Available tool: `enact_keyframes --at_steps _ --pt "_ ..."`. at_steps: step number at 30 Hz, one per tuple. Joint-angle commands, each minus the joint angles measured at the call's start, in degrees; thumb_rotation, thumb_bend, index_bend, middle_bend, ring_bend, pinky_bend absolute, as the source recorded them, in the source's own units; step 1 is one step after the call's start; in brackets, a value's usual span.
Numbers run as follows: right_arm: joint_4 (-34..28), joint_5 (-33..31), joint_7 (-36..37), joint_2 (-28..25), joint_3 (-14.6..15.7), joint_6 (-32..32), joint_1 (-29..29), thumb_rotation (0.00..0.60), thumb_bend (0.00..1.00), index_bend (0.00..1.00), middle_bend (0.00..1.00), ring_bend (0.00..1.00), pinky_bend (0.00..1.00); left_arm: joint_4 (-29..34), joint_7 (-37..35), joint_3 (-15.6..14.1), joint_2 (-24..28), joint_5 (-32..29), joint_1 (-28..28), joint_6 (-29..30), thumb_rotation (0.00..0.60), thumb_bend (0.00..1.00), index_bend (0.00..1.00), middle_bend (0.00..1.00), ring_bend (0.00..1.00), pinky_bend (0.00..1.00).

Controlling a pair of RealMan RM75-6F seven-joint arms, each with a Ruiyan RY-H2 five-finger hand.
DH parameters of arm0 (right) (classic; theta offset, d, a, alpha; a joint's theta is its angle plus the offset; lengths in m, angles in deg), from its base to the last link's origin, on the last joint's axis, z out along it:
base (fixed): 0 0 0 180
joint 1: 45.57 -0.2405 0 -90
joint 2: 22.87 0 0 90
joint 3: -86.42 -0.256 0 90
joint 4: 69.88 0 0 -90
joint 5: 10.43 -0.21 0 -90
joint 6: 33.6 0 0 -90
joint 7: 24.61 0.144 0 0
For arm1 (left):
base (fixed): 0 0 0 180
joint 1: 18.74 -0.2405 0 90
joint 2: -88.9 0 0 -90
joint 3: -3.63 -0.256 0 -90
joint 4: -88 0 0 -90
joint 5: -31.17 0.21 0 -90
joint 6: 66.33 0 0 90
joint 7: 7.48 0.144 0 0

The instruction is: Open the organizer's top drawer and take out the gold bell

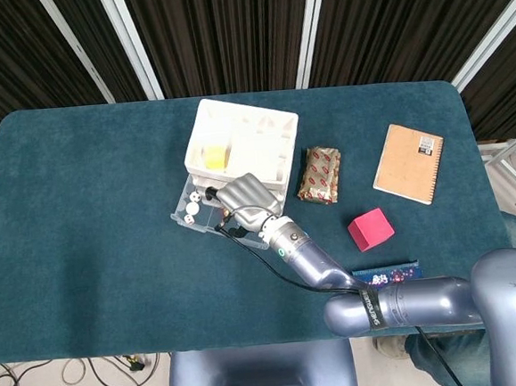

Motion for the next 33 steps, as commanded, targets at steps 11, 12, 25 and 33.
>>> enact_keyframes --at_steps 11,12,25,33 --pt "2.25 -3.03 -6.98 4.46 1.14 -5.55 -1.36 0.6 0.28 0.33 0.99 1.0 1.0 0.06 -0.16 0.0 0.08 0.0 0.01 -0.01 0.6 0.24 0.13 0.0 0.0 0.0" --pt "2.62 -3.39 -7.51 5.01 1.04 -5.97 -1.45 0.6 0.28 0.33 0.99 1.0 1.0 0.05 -0.18 0.0 0.08 -0.02 0.02 -0.04 0.6 0.24 0.13 0.0 0.0 0.0" --pt "5.07 -5.38 -10.3 8.19 -0.26 -6.34 -1.98 0.6 0.32 0.36 0.99 1.0 1.0 -0.01 -0.29 0.0 0.11 -0.1 0.06 -0.15 0.6 0.24 0.13 0.0 0.0 0.0" --pt "6.34 -5.31 -12.04 9.23 -0.46 -6.23 -2.12 0.6 0.35 0.38 0.99 1.0 1.0 0.02 -0.38 -0.03 0.15 -0.09 0.1 -0.26 0.6 0.24 0.13 0.0 0.0 0.0"
